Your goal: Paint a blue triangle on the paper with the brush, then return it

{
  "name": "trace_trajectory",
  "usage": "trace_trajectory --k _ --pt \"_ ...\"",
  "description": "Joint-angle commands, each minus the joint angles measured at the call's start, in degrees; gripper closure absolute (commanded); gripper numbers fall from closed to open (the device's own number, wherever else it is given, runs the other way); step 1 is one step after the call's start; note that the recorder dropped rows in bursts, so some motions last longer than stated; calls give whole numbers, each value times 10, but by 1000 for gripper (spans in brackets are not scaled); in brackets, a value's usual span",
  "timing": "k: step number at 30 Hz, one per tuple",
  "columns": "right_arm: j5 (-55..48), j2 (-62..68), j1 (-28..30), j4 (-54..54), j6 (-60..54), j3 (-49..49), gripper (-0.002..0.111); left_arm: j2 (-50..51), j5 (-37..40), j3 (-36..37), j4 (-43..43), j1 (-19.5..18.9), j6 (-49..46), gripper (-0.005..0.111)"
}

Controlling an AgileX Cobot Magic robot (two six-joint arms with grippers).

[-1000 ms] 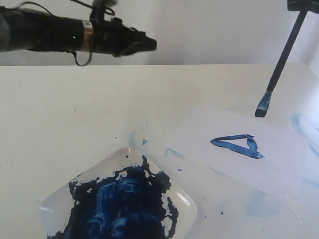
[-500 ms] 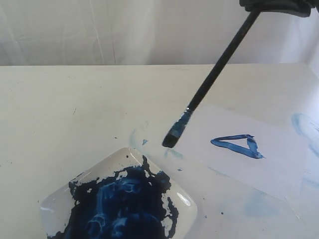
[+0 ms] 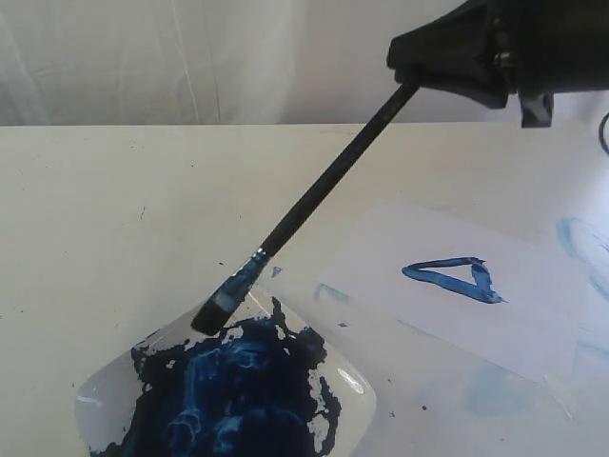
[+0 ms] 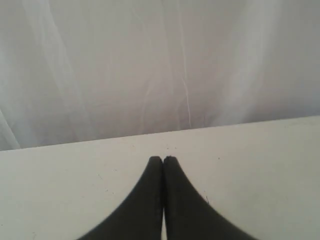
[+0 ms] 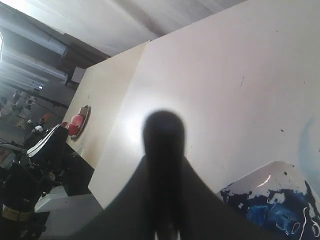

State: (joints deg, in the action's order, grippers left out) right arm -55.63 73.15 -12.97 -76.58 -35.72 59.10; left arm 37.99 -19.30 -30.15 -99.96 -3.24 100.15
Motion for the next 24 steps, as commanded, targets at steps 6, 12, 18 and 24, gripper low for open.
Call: trace_trajectory --k 6,12,18,24 --pt "110 36 -92 -20 -22 -32 108 -5 144 26 0 87 -15 107" --pt "109 105 -122 -41 -20 -32 108 -5 205 26 0 87 -10 107" --pt "108 166 -122 -43 -20 -32 108 -5 197 27 0 87 18 107" --pt "105 229 -121 -69 -10 -32 108 -5 187 27 0 87 18 107"
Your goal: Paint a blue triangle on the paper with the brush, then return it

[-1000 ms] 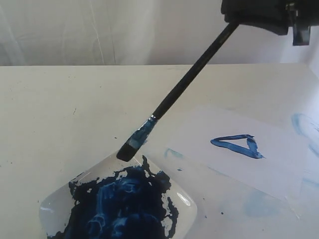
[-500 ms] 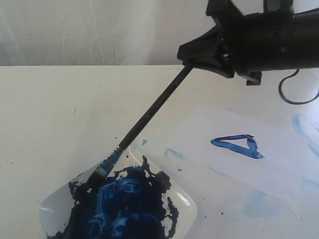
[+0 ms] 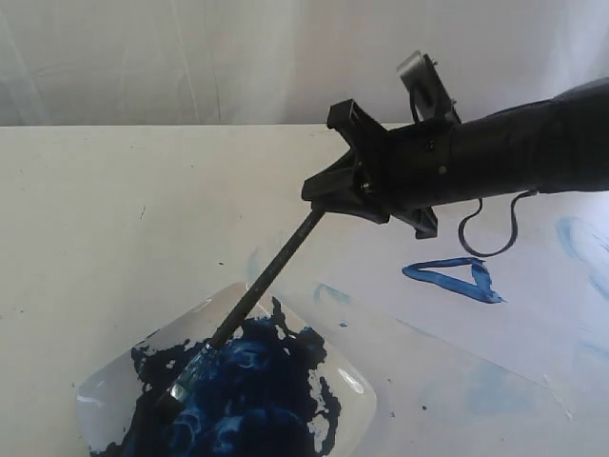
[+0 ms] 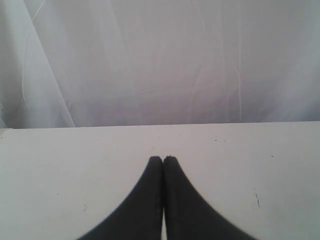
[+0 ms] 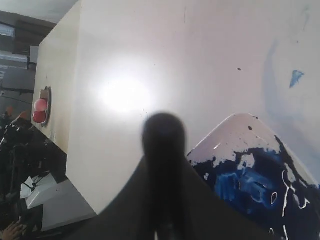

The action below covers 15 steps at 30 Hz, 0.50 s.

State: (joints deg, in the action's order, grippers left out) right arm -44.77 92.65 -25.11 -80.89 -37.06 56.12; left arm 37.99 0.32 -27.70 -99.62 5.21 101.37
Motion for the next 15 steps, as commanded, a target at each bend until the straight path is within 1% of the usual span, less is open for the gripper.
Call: trace_trajectory --k 1,10,15 --pt "-4 43 0 -32 3 -2 108 -5 -9 3 -3 2 6 107" --pt "-7 127 0 -34 14 -2 108 -5 -9 3 -3 2 7 107" --pt "-6 146 0 -43 11 -2 108 -5 -9 3 -3 2 8 107"
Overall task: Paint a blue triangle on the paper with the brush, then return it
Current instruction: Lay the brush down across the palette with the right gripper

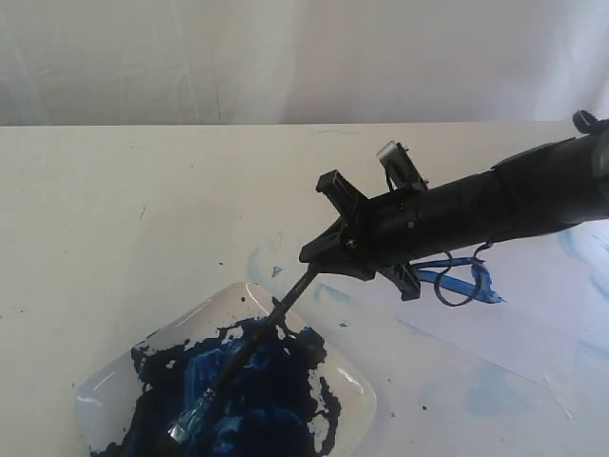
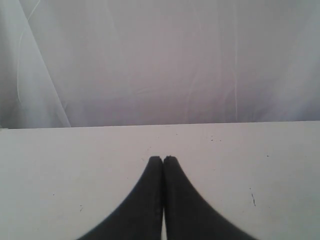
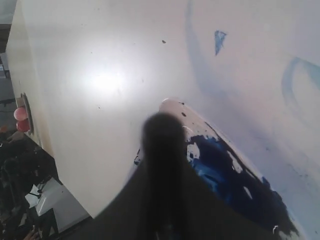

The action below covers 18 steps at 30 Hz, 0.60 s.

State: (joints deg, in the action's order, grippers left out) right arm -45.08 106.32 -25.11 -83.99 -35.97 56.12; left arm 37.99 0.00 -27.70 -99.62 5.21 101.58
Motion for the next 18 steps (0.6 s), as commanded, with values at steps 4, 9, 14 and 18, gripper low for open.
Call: trace_trajectory --k 4,9,14,18 --pt "22 19 0 -13 19 -2 108 -5 -6 3 -3 2 6 107" --pt "49 36 0 -14 50 -2 108 -6 -4 3 -3 2 6 107" --pt "55 49 0 -14 54 -2 108 -6 -4 3 -3 2 6 107" --pt "67 52 0 -12 54 -2 108 -6 -4 3 -3 2 6 107"
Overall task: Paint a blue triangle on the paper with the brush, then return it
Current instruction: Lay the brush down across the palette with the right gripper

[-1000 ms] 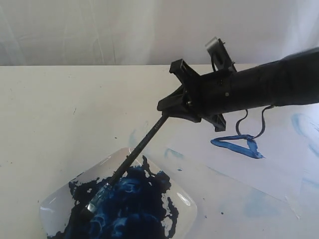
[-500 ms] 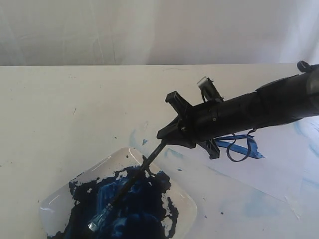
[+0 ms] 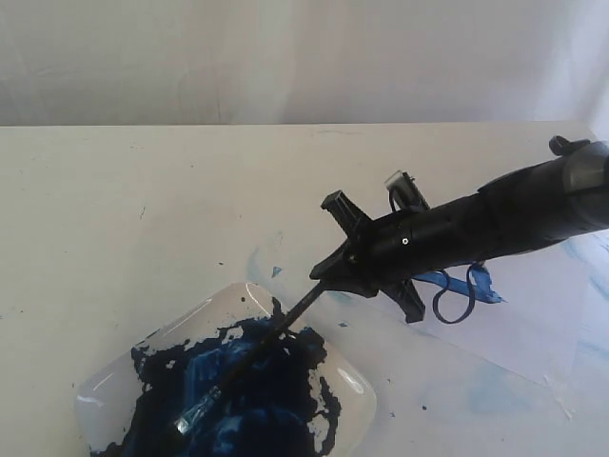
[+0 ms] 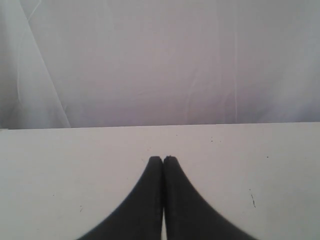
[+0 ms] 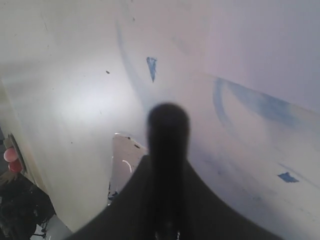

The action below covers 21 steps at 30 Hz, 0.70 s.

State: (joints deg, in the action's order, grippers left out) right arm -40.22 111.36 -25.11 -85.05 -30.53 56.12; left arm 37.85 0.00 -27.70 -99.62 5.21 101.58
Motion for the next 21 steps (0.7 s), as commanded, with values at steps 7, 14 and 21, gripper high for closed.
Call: trace_trajectory --k 7,14,21 --pt "45 2 0 -3 0 -2 108 -4 -3 3 -3 2 6 107" --pt "59 2 0 -2 0 -2 108 -4 -3 3 -3 2 6 107" --pt "67 2 0 -2 0 -2 108 -4 -3 3 -3 2 6 107"
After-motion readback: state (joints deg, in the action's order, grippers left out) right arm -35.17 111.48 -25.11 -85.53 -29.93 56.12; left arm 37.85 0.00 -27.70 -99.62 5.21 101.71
